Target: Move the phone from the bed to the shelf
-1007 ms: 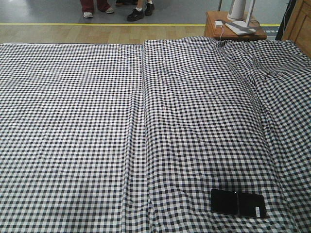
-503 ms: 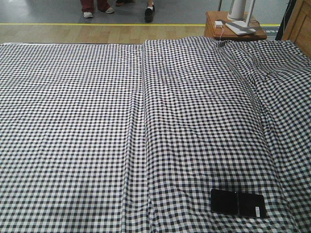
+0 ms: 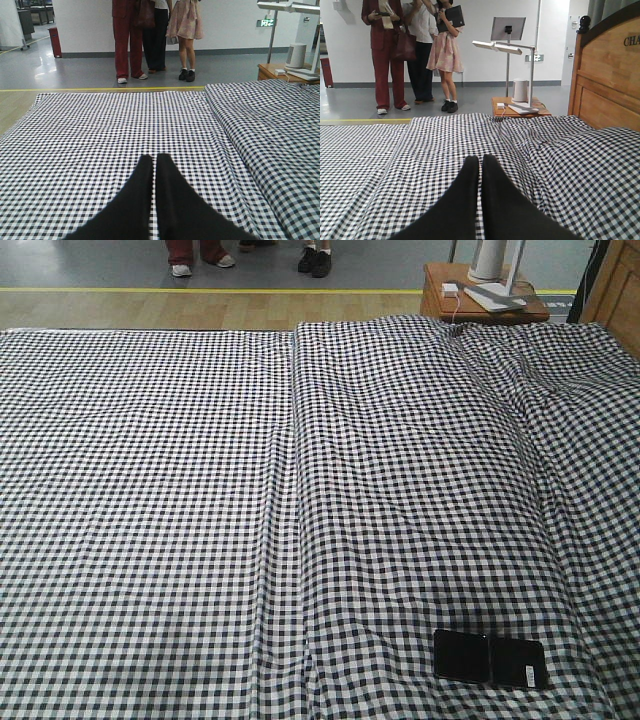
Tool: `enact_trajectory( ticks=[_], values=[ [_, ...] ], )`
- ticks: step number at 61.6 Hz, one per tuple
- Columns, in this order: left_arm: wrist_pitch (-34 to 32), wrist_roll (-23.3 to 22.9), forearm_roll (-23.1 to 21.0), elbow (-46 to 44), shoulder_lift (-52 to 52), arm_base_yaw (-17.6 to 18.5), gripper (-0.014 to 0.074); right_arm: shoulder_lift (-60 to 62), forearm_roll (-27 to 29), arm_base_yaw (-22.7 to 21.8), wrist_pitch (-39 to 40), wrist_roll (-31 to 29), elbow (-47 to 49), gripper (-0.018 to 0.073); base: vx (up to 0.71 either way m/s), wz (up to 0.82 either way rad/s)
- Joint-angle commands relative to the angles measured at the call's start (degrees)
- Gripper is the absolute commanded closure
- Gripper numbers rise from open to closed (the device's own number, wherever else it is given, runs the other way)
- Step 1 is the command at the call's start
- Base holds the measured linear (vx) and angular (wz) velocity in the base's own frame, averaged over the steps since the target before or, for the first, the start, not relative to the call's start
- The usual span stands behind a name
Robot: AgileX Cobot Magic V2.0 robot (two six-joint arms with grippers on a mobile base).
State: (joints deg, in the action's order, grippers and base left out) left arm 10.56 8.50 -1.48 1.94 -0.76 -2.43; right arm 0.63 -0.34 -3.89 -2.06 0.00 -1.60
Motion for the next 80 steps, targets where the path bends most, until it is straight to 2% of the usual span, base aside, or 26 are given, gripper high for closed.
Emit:
enact_trajectory(
  ticks=[1, 14, 23, 35, 54, 67, 80],
  values=[
    [-4.1, -0.3, -0.5, -1.2, -0.8, 0.2, 0.0595, 0.7, -0.7, -0.2, 7.0, 0.0, -0.1, 0.0564, 0.0, 0.0],
    [-4.1, -0.3, -0.5, -1.2, -0.8, 0.2, 0.0595, 0.7, -0.7, -0.2, 21.6, -0.5, 1.2, 0.0564, 0.0, 0.0],
    [-4.1, -0.3, -0.5, -1.2, -0.8, 0.2, 0.0595, 0.7, -0.7, -0.3, 20.4, -0.8, 8.2, 0.0564, 0.0, 0.0],
    [-4.1, -0.3, -0.5, -1.2, -0.8, 0.2, 0.0595, -3.6, -0.7, -0.3, 11.9, -0.8, 21.3, 0.0564, 0.0, 0.0],
    [-4.1, -0.3, -0.5, -1.2, -0.8, 0.2, 0.0595, -19.2, -0.7, -0.3, -3.6, -0.7, 38.2, 0.0564, 0.0, 0.0],
    [-4.1, -0.3, -0.5, -1.2, -0.8, 0.2, 0.0595, -29.6, -0.7, -0.3, -13.3, -0.7, 43.7, 0.0564, 0.0, 0.0],
    [-4.1, -0.3, -0.5, -1.2, -0.8, 0.2, 0.0595, -37.7, -0.7, -0.3, -21.4, -0.7, 44.2, 0.0552, 0.0, 0.0]
  ],
)
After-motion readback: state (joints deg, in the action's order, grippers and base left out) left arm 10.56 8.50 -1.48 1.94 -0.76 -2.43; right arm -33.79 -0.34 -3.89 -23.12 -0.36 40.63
